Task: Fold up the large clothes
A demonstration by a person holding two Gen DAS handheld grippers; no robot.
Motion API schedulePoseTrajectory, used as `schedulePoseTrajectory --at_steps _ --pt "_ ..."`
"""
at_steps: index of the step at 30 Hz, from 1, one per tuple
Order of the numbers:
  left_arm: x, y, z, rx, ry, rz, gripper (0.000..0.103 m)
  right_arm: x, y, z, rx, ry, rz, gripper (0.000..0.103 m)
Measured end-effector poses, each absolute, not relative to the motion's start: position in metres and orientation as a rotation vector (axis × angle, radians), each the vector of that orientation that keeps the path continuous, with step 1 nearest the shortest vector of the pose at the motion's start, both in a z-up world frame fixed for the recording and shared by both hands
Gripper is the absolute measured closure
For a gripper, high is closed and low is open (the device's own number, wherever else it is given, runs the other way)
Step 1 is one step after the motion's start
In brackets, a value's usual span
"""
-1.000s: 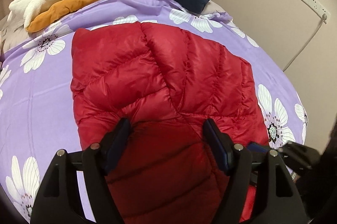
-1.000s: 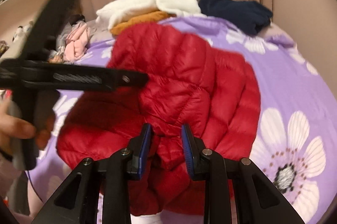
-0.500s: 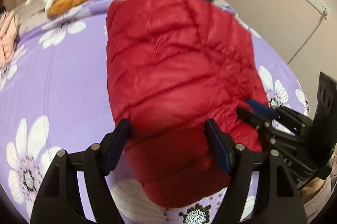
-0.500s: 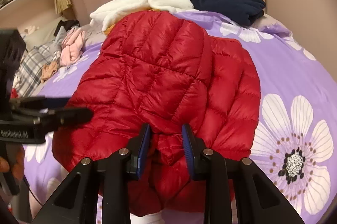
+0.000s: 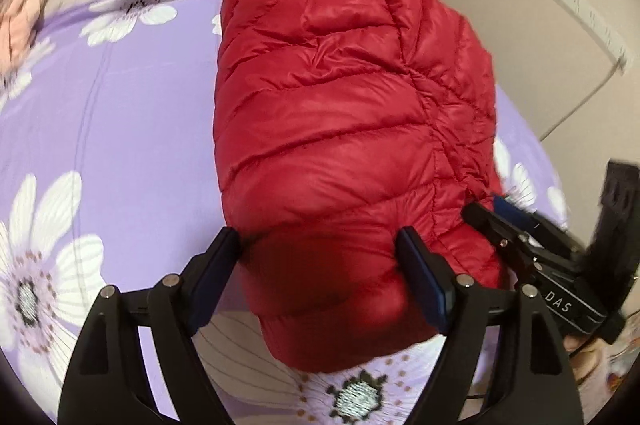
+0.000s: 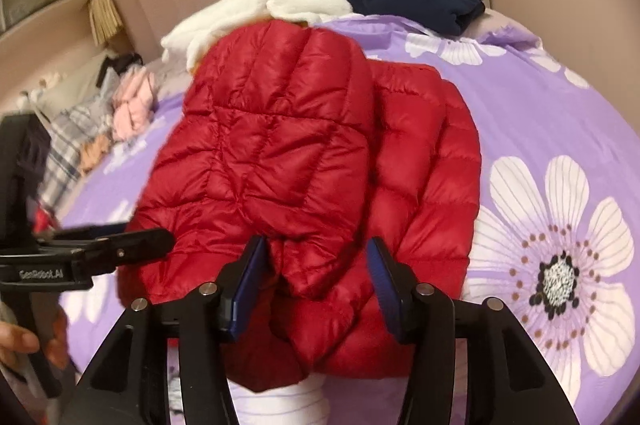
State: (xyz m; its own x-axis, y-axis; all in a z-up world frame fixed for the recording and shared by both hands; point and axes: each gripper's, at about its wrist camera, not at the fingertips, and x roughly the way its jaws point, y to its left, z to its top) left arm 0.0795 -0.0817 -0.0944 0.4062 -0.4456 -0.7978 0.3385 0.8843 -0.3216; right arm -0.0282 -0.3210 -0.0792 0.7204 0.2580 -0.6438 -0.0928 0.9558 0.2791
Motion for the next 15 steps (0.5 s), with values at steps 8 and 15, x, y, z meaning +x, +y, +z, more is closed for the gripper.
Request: schedulePoseTrajectory --at_steps 8,15 --pt "0.08 -0.05 -0.079 -0.35 1.019 -0.558 0.022 -0.038 -0.343 -0.061 0.414 0.678 0.239 0.016" --pt "0.088 -0.027 -0.077 -0.467 1.011 -0.552 0.022 -0.037 -0.369 -0.072 0.62 0.686 0.237 0.011"
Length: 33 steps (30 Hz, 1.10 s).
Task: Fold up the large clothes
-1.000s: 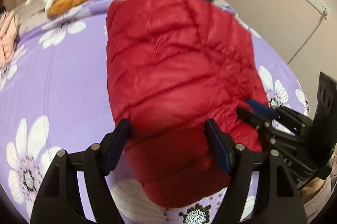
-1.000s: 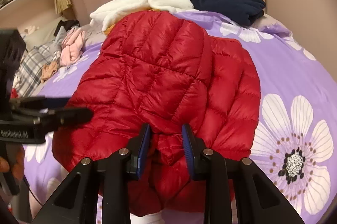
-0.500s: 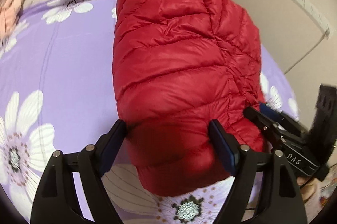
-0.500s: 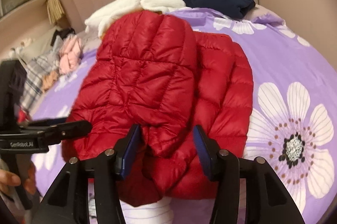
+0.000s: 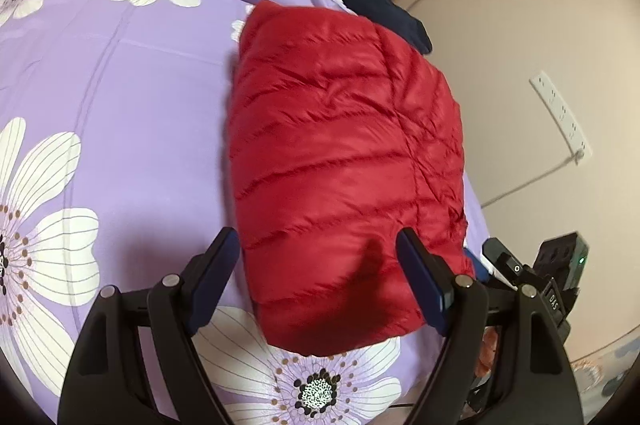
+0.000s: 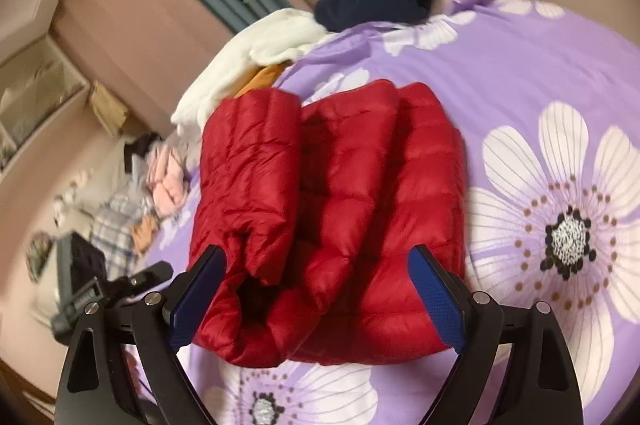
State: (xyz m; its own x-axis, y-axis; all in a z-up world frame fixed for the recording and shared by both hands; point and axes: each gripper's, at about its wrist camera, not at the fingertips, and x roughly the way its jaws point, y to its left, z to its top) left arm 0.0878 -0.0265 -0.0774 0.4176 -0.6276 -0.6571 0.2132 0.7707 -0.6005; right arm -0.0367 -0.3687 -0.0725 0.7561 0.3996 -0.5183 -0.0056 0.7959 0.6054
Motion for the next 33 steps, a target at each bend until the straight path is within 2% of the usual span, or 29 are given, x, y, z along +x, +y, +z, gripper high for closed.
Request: schedulePoseTrajectory --at_steps 10,28,33 --pt "0.1 0.002 -0.093 -0.615 1.043 -0.553 0.022 -0.028 -0.406 -0.094 0.753 0.72 0.163 0.005" --pt "0.142 0.007 -0.122 -0.798 1.096 -0.609 0.022 0.001 -0.417 -0.136 0.986 0.801 0.222 0.004" --pt "0.151 0.004 -0.127 -0.814 1.101 -0.623 0.018 0.005 -0.418 -0.142 1.014 0.813 0.234 0.004"
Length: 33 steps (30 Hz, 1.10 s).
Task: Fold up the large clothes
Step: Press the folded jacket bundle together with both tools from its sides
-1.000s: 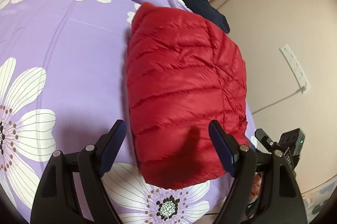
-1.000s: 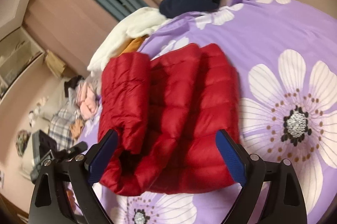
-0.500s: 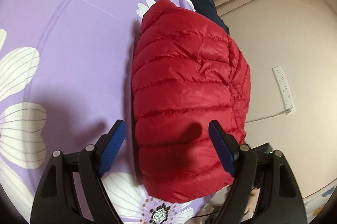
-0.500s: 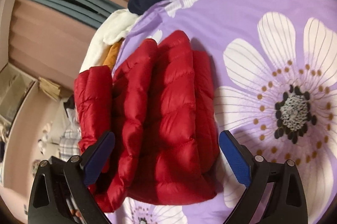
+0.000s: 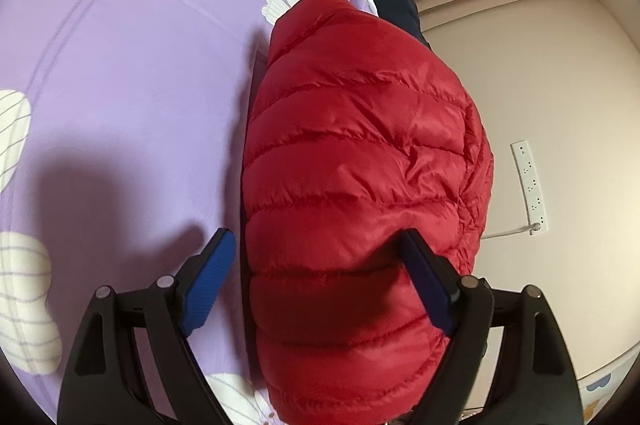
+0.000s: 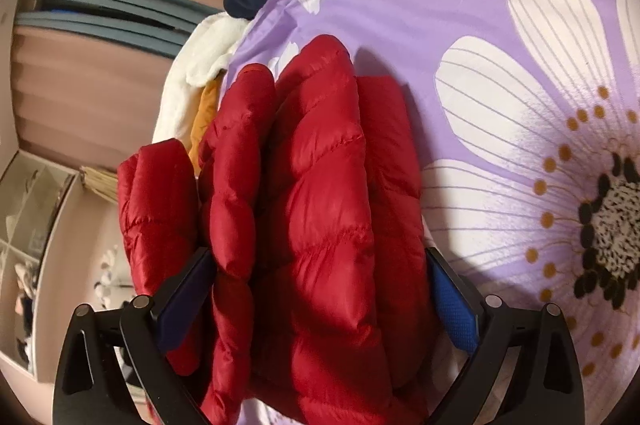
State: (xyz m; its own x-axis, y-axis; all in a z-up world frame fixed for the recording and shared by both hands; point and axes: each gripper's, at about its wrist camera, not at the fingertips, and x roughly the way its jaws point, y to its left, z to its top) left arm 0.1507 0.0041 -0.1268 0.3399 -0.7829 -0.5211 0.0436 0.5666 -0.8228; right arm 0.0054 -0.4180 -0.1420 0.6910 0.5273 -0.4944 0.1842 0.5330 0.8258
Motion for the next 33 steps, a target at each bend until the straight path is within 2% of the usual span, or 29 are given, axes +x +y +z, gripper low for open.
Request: schedulePoseTrajectory --at_steps 5,12,25,27,33 --pt "0.16 -0.003 -0.13 -0.826 1.107 -0.651 0.016 0.013 -0.414 -0.143 1.007 0.828 0.242 0.004" --pt "0.167 -0.018 -0.14 -0.841 1.138 -0.677 0.007 0.023 -0.402 -0.142 0.947 0.856 0.248 0.002" --pt "0.178 -0.04 -0.14 -0.809 1.163 -0.691 0.003 0.029 -0.393 -0.14 0.878 0.866 0.289 0.002" --pt "0.176 -0.043 -0.135 -0.775 1.152 -0.697 0.004 0.027 -0.392 -0.139 0.875 0.845 0.297 0.006" --pt "0.17 -0.052 -0.115 -0.665 1.104 -0.696 0.012 0.021 -0.386 -0.134 0.847 0.81 0.367 0.032"
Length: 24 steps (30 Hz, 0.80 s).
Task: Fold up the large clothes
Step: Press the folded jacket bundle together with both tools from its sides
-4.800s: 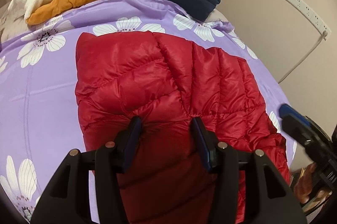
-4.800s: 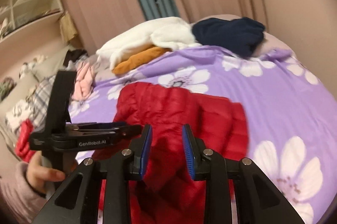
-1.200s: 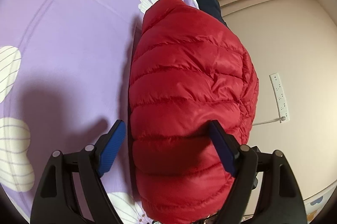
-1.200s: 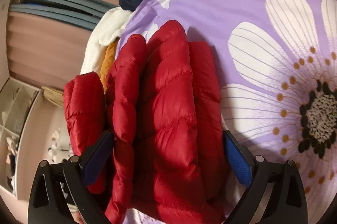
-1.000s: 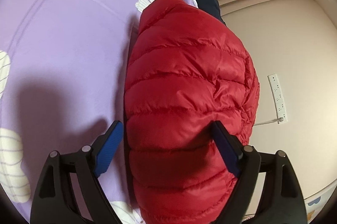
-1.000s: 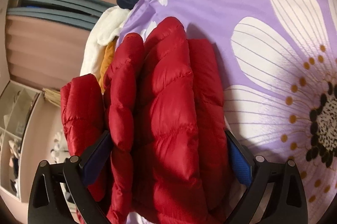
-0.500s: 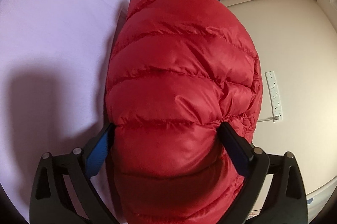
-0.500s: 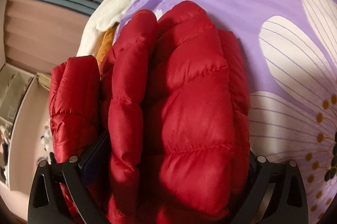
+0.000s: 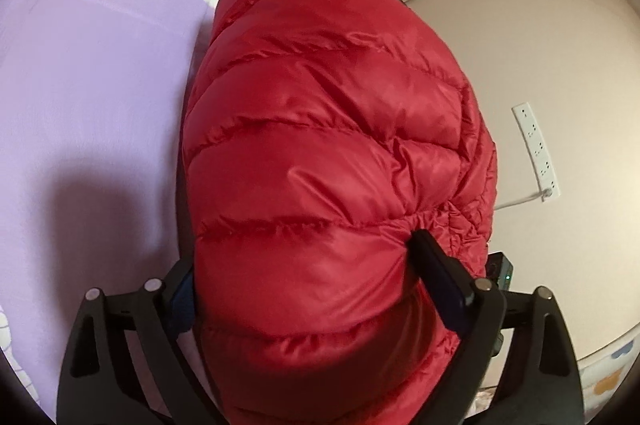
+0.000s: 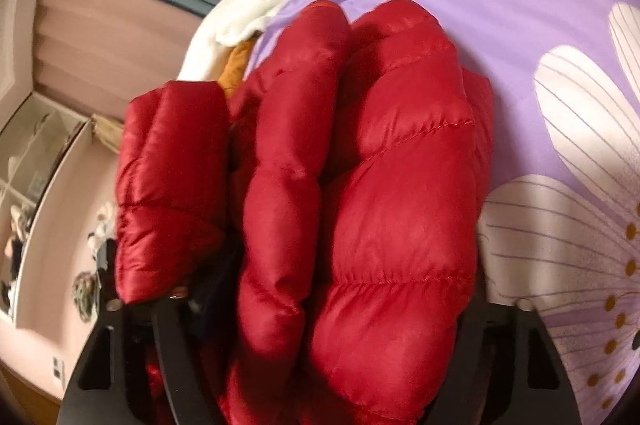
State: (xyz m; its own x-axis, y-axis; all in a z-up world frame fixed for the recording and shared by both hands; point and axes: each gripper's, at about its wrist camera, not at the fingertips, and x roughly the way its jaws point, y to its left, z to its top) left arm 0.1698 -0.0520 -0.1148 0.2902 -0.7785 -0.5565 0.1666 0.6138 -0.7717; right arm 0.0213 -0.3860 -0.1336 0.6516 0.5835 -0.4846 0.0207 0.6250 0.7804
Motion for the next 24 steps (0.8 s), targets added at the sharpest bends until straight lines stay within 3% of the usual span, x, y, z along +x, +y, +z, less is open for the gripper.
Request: schedulePoseTrajectory --at_steps 3,24 --pt "0.166 -0.057 -0.103 -0.615 1.078 -0.689 0.013 0.017 -0.383 -0.129 0.837 0.786 0.399 0.04" --pt "0.121 -0.002 -0.067 -0.548 0.967 -0.595 0.013 0.041 -0.325 -0.092 0.765 0.733 0.568 0.04"
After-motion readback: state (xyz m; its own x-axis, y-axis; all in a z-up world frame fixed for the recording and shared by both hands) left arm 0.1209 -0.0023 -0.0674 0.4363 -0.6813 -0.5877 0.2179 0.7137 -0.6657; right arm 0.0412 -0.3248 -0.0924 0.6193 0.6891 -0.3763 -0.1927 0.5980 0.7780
